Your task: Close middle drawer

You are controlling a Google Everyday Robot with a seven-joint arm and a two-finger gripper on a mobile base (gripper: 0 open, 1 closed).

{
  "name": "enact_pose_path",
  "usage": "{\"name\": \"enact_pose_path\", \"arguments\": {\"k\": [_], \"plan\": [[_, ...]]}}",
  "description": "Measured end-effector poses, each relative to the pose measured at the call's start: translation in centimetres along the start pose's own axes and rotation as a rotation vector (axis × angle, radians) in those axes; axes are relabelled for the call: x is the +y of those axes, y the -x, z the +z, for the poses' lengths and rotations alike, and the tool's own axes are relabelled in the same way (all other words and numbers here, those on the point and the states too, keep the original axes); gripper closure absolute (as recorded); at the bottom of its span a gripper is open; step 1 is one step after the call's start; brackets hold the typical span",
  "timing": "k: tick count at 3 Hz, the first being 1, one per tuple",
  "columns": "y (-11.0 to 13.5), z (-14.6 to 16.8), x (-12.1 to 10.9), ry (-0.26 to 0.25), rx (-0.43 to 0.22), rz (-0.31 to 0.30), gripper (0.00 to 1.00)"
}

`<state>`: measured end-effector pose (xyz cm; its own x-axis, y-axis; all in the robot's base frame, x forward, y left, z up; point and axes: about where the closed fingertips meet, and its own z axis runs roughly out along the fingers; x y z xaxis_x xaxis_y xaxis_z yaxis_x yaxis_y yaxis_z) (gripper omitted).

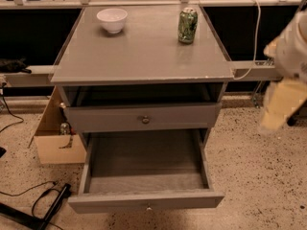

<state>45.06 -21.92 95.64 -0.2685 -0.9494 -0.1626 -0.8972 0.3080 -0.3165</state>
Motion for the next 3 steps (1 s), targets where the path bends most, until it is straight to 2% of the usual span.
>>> {"name": "enact_pose_path", "arguments": {"k": [1, 2, 3], "plan": [[-5.0, 7.1, 3.2, 0.053, 0.003, 0.055, 0.00], [-10.5, 16.0, 9.0, 0.144, -0.003, 0.121, 0.00], [-12.9, 20.3, 11.8, 0.190, -0.011, 0.155, 0.00]]}}
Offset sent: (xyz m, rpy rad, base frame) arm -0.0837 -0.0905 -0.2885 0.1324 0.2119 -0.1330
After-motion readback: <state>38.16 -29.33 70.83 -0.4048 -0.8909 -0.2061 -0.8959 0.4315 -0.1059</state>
